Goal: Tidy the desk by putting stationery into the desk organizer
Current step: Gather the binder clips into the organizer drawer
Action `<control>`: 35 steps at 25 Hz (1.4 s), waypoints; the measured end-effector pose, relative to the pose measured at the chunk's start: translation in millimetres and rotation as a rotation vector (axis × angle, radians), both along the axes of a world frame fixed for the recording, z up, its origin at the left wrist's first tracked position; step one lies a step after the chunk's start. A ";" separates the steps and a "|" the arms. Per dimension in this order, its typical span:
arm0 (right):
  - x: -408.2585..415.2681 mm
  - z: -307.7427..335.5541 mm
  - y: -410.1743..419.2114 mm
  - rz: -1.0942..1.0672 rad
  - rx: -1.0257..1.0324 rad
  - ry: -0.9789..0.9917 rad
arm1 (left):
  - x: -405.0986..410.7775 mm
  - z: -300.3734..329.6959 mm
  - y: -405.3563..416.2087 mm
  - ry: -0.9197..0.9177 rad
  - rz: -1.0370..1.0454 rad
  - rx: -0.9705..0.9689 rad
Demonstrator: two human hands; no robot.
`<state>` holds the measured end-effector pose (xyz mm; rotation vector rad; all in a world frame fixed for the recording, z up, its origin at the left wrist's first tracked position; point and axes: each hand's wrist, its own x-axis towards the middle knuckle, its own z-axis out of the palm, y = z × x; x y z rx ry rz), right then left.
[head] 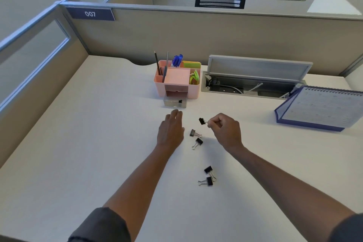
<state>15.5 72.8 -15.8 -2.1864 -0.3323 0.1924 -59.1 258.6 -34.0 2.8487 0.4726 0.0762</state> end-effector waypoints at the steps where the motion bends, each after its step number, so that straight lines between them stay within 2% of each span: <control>1: 7.8 2.1 11.6 -0.004 -0.014 -0.012 | 3.7 -1.8 13.3 0.038 0.015 0.039; 6: 44.7 6.8 63.5 0.027 -0.108 -0.093 | 15.4 -18.1 54.8 0.192 0.023 0.171; 12: 72.0 -3.5 110.8 0.123 -0.240 -0.249 | 30.3 -19.2 59.6 0.282 -0.031 0.213; 17: 82.3 -19.3 137.6 0.201 -0.405 -0.413 | 35.9 -21.8 63.8 0.318 -0.026 0.162; 21: 87.6 -26.7 150.2 0.260 -0.500 -0.459 | 36.0 -21.9 62.3 0.301 -0.023 0.152; 28: 92.7 -27.9 154.1 0.314 -0.548 -0.435 | 35.7 -23.0 60.9 0.281 -0.015 0.124; 35: 83.6 -24.9 122.1 0.308 -0.436 -0.473 | 32.0 -24.2 61.2 0.266 -0.015 0.123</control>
